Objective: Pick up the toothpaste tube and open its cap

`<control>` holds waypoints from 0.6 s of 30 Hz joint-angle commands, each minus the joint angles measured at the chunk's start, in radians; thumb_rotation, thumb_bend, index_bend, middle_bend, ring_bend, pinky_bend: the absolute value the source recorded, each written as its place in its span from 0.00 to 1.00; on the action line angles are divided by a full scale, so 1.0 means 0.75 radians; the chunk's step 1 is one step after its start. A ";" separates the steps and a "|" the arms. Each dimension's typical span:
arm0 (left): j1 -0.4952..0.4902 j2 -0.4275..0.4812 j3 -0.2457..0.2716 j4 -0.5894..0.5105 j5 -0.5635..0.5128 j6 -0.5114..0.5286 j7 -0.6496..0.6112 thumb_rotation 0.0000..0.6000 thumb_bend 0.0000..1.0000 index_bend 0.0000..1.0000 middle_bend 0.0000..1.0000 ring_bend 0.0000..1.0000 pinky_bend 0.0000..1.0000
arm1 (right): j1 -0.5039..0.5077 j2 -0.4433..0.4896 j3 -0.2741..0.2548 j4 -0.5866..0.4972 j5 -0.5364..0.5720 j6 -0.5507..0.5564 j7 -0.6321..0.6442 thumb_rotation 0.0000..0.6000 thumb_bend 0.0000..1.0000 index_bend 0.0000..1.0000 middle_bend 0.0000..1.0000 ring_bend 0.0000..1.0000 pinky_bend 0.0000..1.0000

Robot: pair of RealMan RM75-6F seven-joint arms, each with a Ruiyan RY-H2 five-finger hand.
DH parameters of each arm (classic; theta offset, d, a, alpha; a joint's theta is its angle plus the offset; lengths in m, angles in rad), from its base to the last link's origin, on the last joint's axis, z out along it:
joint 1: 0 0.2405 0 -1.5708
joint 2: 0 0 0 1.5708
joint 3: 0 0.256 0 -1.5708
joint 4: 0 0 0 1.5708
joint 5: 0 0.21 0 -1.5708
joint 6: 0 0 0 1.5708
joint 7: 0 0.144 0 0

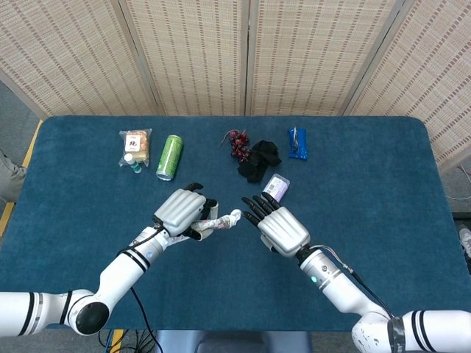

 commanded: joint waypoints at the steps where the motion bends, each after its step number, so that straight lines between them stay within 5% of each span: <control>1: 0.002 0.005 -0.001 -0.009 0.005 -0.003 -0.010 1.00 0.34 0.57 0.72 0.43 0.11 | 0.004 -0.006 -0.002 0.009 0.006 -0.005 0.004 1.00 0.39 0.18 0.00 0.00 0.00; 18: -0.001 0.008 0.024 -0.002 0.019 -0.025 -0.036 1.00 0.34 0.55 0.70 0.43 0.11 | -0.020 0.020 -0.018 0.007 -0.058 0.038 0.071 1.00 0.39 0.18 0.00 0.00 0.00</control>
